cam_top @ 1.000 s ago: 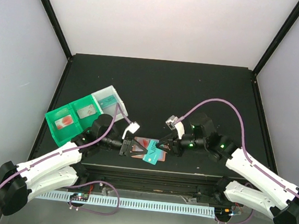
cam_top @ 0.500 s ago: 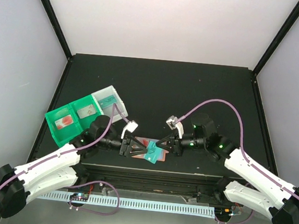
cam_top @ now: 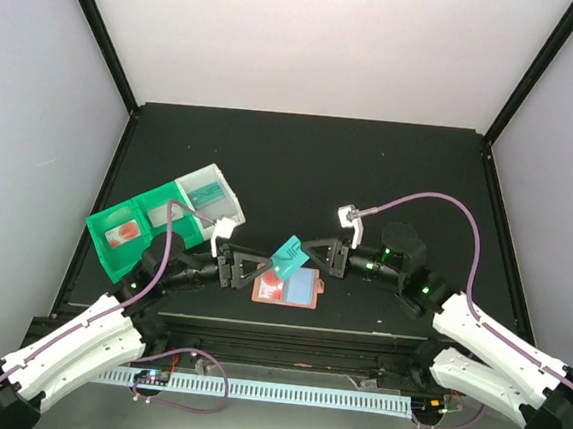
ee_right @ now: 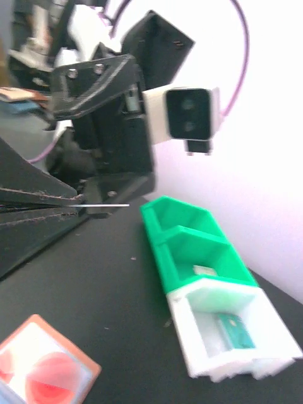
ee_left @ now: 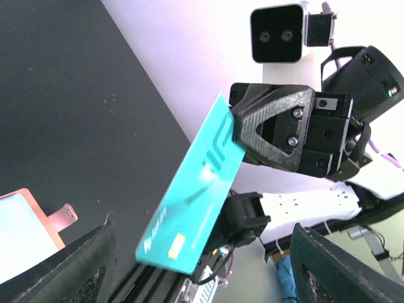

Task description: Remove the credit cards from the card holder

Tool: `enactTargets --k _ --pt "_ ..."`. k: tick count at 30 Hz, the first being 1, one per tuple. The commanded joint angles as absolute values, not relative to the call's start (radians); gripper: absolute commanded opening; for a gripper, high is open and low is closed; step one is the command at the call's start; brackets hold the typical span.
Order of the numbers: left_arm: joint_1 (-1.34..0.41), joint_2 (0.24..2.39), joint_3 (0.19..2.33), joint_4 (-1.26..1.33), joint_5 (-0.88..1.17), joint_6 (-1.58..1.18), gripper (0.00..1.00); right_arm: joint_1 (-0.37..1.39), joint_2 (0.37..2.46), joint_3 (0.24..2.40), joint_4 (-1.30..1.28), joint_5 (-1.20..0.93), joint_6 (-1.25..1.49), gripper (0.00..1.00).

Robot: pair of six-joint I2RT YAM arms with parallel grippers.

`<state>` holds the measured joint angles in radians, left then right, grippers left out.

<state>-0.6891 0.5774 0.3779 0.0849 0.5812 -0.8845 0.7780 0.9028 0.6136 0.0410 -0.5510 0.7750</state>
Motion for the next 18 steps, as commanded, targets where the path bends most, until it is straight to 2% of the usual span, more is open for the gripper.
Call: enactTargets --k 1,5,9,18 --pt "-0.689 0.55 0.37 0.121 0.492 -0.95 0.77 0.773 0.89 0.57 0.246 -0.337 0.966 0.01" --pt "-0.688 0.553 0.368 0.107 0.447 -1.003 0.77 0.772 0.894 0.536 0.345 -0.255 1.063 0.01" --pt "-0.689 0.569 0.327 0.24 0.449 -1.095 0.74 0.772 0.904 0.51 0.427 -0.21 1.147 0.01" --pt "-0.689 0.681 0.316 0.44 0.468 -1.204 0.58 0.776 0.956 0.507 0.512 -0.179 1.255 0.01"
